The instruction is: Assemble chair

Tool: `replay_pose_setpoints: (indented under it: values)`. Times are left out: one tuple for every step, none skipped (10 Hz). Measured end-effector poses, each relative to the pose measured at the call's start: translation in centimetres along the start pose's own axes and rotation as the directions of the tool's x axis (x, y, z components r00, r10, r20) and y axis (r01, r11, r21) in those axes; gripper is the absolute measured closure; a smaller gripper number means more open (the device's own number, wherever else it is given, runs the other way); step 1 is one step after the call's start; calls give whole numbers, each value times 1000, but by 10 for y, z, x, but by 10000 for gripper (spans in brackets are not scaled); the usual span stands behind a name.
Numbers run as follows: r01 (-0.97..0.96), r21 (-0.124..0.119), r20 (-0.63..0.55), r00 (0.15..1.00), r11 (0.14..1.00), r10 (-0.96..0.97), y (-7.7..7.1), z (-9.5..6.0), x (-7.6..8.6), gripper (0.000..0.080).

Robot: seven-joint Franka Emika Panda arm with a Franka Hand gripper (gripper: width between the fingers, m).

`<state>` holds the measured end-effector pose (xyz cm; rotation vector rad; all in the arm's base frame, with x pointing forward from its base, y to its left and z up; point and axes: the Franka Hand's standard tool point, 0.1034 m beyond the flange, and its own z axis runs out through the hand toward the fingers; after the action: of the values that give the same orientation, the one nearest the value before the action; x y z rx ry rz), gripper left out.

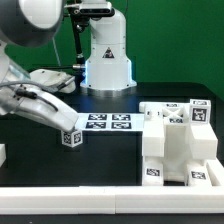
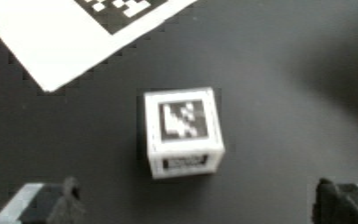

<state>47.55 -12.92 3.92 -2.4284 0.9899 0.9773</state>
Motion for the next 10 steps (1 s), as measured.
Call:
replay_pose_setpoints:
  values:
    - [-3, 0, 2, 1000, 1000, 3, 1, 1, -1, 151]
    - [-22, 12, 15, 1000, 1000, 22, 1, 1, -2, 151]
    - [-76, 49, 76, 994, 996, 72, 0, 2, -6, 151]
    - [-113, 71, 121, 987, 991, 104, -2, 2, -10, 151]
    - [-134, 72, 142, 982, 988, 123, -6, 5, -15, 151]
    - [-133, 69, 138, 983, 989, 123, -9, 8, -19, 151]
    - [-138, 71, 138, 982, 988, 127, -7, 8, -17, 151]
    - [-141, 73, 139, 982, 987, 130, -5, 7, -17, 151]
    - [-85, 83, 141, 987, 993, 72, -5, 8, -16, 151]
    - [13, 103, 141, 990, 995, -27, -3, 12, -10, 151]
